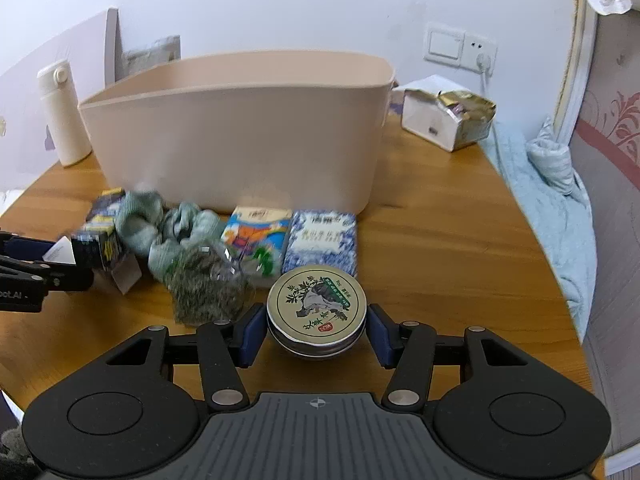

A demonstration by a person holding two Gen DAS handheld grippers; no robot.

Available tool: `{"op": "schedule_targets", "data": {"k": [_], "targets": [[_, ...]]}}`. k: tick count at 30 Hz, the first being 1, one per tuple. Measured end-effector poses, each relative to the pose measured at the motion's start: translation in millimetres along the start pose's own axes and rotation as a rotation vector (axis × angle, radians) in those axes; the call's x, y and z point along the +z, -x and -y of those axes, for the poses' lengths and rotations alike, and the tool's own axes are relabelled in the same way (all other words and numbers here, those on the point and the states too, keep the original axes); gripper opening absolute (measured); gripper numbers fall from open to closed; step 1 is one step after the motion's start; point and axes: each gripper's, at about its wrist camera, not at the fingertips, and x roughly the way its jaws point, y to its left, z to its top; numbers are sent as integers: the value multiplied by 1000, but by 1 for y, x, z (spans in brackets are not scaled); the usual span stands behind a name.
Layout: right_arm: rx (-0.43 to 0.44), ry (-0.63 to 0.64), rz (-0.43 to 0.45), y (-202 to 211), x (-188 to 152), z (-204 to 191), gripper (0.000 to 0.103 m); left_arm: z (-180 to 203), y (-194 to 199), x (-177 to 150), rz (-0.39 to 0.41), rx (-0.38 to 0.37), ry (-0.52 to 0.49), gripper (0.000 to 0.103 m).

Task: Organize objects
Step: 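Grasp the white card box with the left tool while the right tool grasps the round tin, then lower the white box into the bin with the left tool while the right tool drops the tin in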

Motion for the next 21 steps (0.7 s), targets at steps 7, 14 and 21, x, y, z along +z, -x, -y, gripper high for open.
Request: {"op": "schedule_targets", "data": {"k": [7, 14, 21], "targets": [[-20, -6, 75, 18, 24, 5, 52, -16, 21, 21, 76, 15, 24, 61], [-36, -4, 146, 27, 53, 9, 52, -26, 34, 56, 173, 32, 14, 61], [-76, 18, 206, 26, 89, 16, 52, -22, 37, 95, 260, 40, -15, 61]]}}
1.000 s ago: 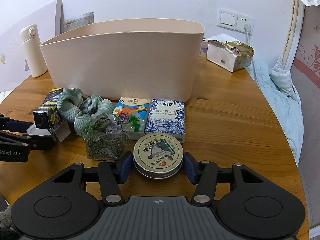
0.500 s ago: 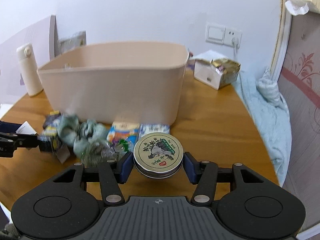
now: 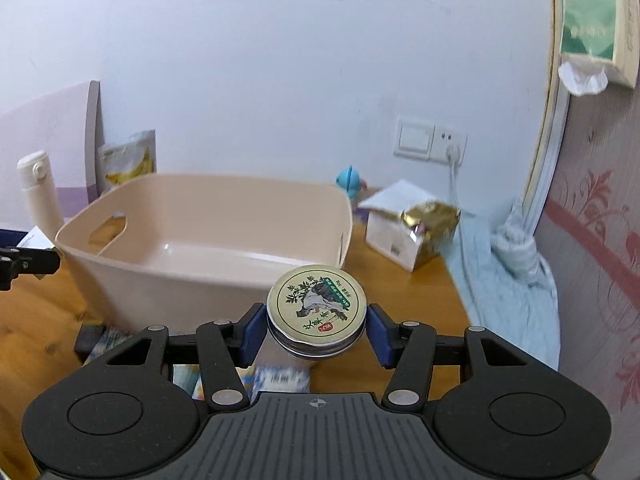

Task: Organize objects
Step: 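Lower the white box into the bin with the left tool while the right tool drops the tin in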

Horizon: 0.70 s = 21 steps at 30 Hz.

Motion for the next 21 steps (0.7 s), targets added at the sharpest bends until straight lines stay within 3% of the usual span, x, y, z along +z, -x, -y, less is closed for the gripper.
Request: {"op": "schedule_targets", "data": {"k": [10, 15, 21], "targets": [[-13, 78, 31, -29, 42, -7, 52, 27, -37, 49, 54, 8, -64, 61], [9, 115, 8, -50, 55, -16, 52, 35, -76, 72, -24, -30, -72, 61], [63, 151, -63, -79, 66, -27, 52, 41, -129, 76, -148, -11, -98, 61]]}}
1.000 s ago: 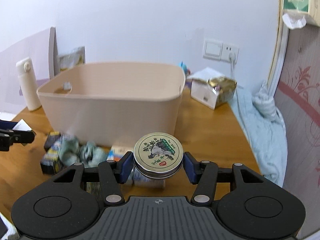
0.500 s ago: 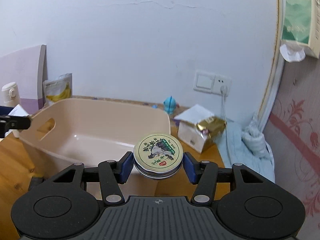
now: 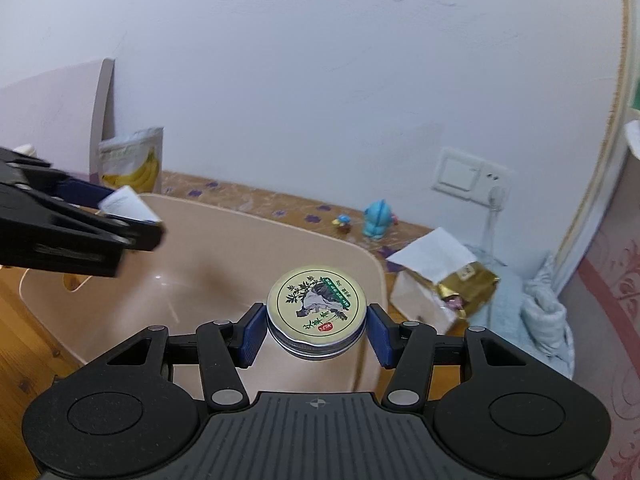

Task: Organize objects
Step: 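Lower the white box into the bin with the left tool while the right tool drops the tin in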

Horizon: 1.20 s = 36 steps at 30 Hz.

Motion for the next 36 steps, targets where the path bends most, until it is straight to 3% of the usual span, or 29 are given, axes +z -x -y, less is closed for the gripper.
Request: {"op": "schedule_targets", "data": {"k": [9, 18, 27, 30, 33, 36], "targets": [[124, 40, -170, -49, 8, -13, 52, -9, -51, -9, -200, -65, 58, 61], [168, 59, -313, -79, -3, -18, 52, -9, -65, -19, -277, -58, 26, 61], [173, 68, -370, -88, -10, -21, 54, -13, -75, -18, -348, -83, 53, 61], [162, 78, -364, -86, -9, -22, 60, -14, -76, -18, -360, -98, 75, 62], [152, 81, -361, -85, -8, -21, 62, -14, -72, -19, -323, -74, 77, 64], [159, 68, -348, -81, -6, -19, 64, -13, -65, -18, -280, -60, 66, 74]]}}
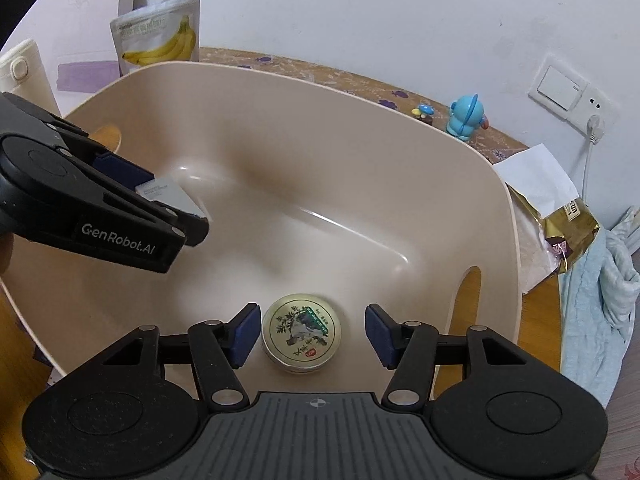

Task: Organize objects
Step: 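Lower the white box into the bin with the left tool while the right tool drops the tin in, then grasp the black box with the left tool while the right tool grasps the green herb bag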

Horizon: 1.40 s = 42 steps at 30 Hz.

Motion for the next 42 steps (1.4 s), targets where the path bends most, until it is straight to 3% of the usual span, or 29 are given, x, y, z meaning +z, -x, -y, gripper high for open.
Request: {"op": "schedule_targets", "data": {"k": [3, 5, 20, 31, 37, 42], "targets": [[-7, 4, 35, 12, -1, -3, 69, 0, 8, 0, 23, -6, -4, 78], [-23, 6, 60, 21, -1, -5, 79, -1, 15, -1, 42, -6, -6, 78], [-96, -58, 242, 94, -32, 1, 103, -18, 107, -29, 225, -32, -24, 82], [-98, -85, 264, 114, -74, -10, 103, -29, 132, -75, 238, -63, -25, 83], [-140, -67, 225, 113, -96, -19, 103, -36, 128, -104, 218, -73, -30, 83], [-118, -89, 197, 110, -116, -24, 103, -43, 119, -127, 187, -69, -22, 83]]}}
